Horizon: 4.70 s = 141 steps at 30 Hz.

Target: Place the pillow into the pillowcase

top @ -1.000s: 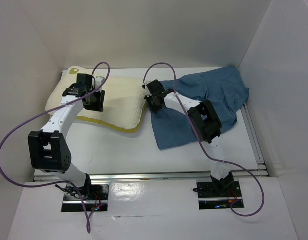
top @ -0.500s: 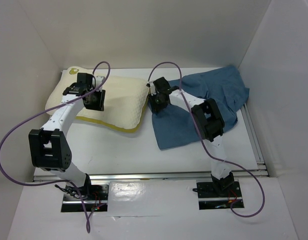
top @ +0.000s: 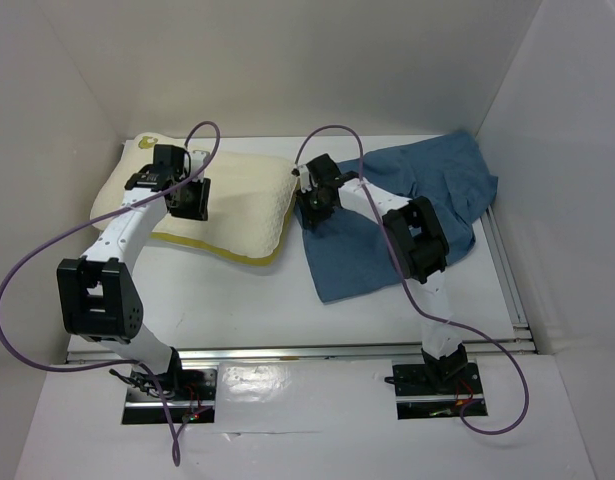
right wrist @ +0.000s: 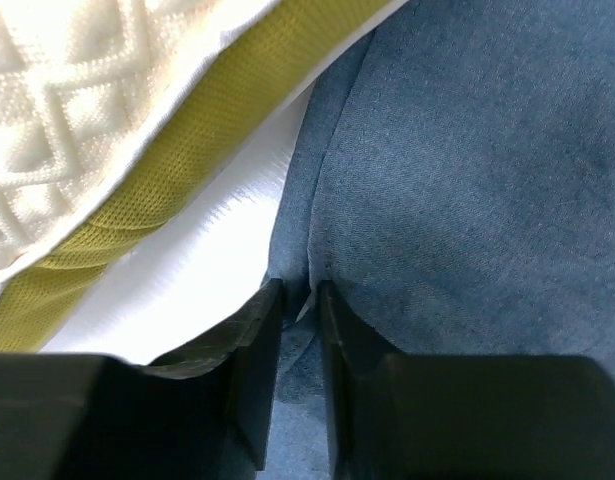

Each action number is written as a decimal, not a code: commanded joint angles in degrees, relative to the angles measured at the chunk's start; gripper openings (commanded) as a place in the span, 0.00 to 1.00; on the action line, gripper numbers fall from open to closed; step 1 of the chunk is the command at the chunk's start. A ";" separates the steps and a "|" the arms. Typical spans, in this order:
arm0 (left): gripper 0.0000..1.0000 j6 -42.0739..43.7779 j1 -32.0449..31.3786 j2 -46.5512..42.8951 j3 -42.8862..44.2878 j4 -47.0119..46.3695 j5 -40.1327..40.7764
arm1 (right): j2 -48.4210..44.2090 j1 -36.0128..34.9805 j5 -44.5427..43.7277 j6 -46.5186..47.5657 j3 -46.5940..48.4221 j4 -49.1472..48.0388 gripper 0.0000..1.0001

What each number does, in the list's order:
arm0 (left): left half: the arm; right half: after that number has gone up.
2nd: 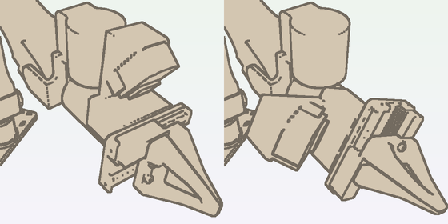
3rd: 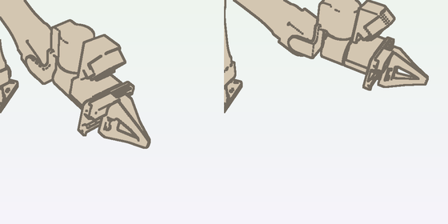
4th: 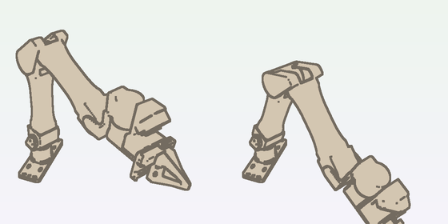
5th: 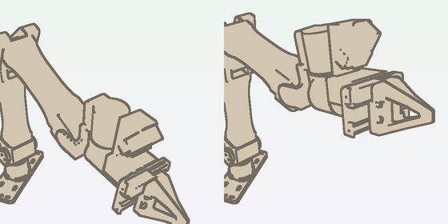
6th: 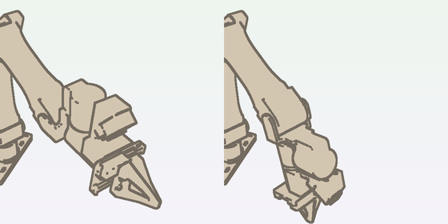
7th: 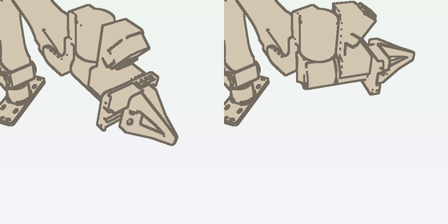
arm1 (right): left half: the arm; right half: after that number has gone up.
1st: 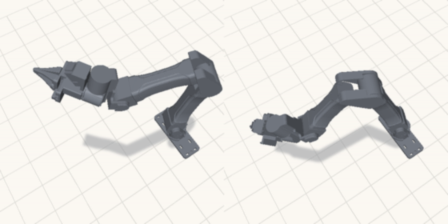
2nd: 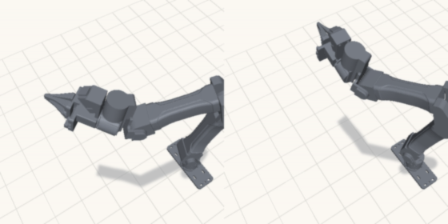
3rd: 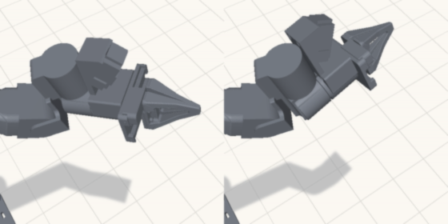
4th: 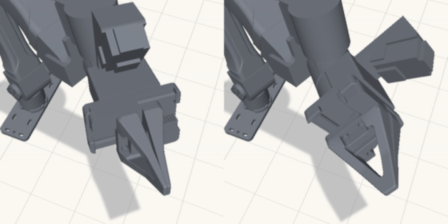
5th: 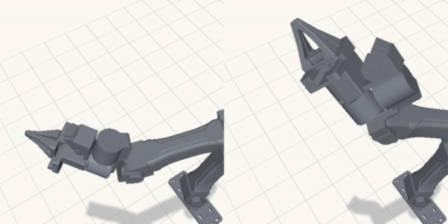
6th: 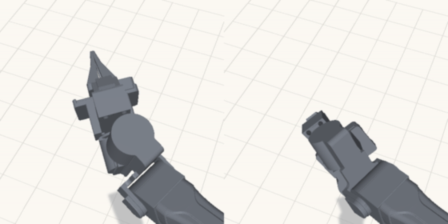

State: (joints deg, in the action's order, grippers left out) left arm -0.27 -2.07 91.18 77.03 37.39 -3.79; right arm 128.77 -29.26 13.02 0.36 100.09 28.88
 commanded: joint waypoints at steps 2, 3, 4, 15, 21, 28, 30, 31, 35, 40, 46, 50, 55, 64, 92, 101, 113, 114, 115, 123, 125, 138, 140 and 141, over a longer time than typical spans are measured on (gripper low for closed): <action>0.48 -0.52 -0.40 0.32 2.07 -0.30 -0.95 | -4.76 0.95 1.40 -0.36 1.68 2.05 0.28; 0.48 -0.52 -0.40 0.32 2.07 -0.30 -1.48 | -4.76 0.95 1.40 -0.36 1.68 2.05 0.28; 0.48 -0.52 -0.40 0.32 2.07 -0.30 -1.48 | -4.76 1.48 1.40 -0.36 1.68 2.05 0.28; 0.47 -0.52 -1.45 1.37 3.12 -0.30 -1.48 | -5.28 3.06 4.20 -0.36 1.68 3.20 0.44; 0.47 -0.52 -1.45 1.90 3.65 -0.30 -1.48 | -5.28 3.06 5.53 -0.36 1.68 3.20 0.28; 0.47 -0.52 -1.98 1.90 4.18 0.23 -0.95 | -4.76 3.59 7.19 0.17 1.68 3.20 0.03; 0.47 -0.52 -1.98 2.43 4.18 0.23 -0.95 | -5.28 3.59 7.20 0.17 2.21 3.20 0.00; 0.47 -1.04 -1.98 2.43 4.18 0.23 -0.95 | -5.28 4.11 7.20 0.78 2.21 3.20 0.00; 0.47 -1.05 -2.50 2.43 4.18 0.23 -0.95 | -6.69 5.43 7.20 1.92 2.21 4.33 0.00; 0.47 -1.05 -3.03 2.95 4.79 0.23 -0.95 | -9.93 9.21 5.79 3.85 0.20 5.48 0.00; 0.47 -1.57 -4.17 3.57 5.31 -0.30 -0.95 | -11.87 13.08 4.91 4.39 -2.44 5.48 0.00; 0.47 -1.57 -4.70 4.62 6.37 -0.30 -0.95 | -10.56 13.08 5.44 4.39 -3.41 6.18 0.00; 0.46 -1.57 -4.70 4.62 6.37 -0.30 -0.95 | -7.57 13.08 10.61 3.77 -2.27 9.00 0.11; 0.46 -0.52 -4.70 3.04 4.09 -0.91 0.10 | -6.43 13.08 16.86 3.24 -1.22 10.14 0.36; 0.50 -0.52 -4.70 1.47 3.03 0.14 -1.04 | -3.61 7.99 1.22 0.87 -3.58 3.99 0.19; 0.94 3.34 -4.70 2.69 4.43 1.99 -9.55 | -9.67 9.83 1.93 2.72 -6.05 2.32 0.00; 0.99 23.80 -7.25 7.88 12.79 0.32 -7.55 | -16.18 12.47 7.37 4.38 -7.63 4.42 0.00; 0.99 26.79 -7.25 8.49 13.31 -0.20 -7.55 | -16.18 12.47 7.37 4.39 -7.63 4.43 0.00; 0.99 29.51 -7.25 8.49 13.32 -0.73 -7.55 | -16.18 12.47 7.37 4.39 -7.63 4.43 0.00; 0.99 57.81 -2.95 4.98 0.75 -15.15 -12.55 | -15.66 12.47 9.40 4.91 -7.63 4.95 0.00; 0.99 59.86 -2.24 9.27 6.97 -8.93 -14.48 | -15.65 12.47 9.40 4.91 -7.63 4.95 0.00; 0.99 60.73 2.15 37.31 46.26 23.14 -28.19 | -14.51 13.08 10.45 6.67 -6.50 7.23 0.00; 0.99 63.01 2.15 38.81 48.91 27.63 -30.04 | -14.51 13.08 10.97 7.20 -6.49 7.24 0.00; 0.99 63.90 2.15 38.81 48.91 30.78 -30.57 | -13.99 13.69 10.98 7.20 -6.49 7.24 0.00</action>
State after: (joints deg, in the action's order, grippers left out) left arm 58.85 0.27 128.73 123.63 54.26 -28.10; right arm 114.69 -16.32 22.79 6.31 92.44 35.20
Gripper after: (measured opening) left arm 0.993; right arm 0.012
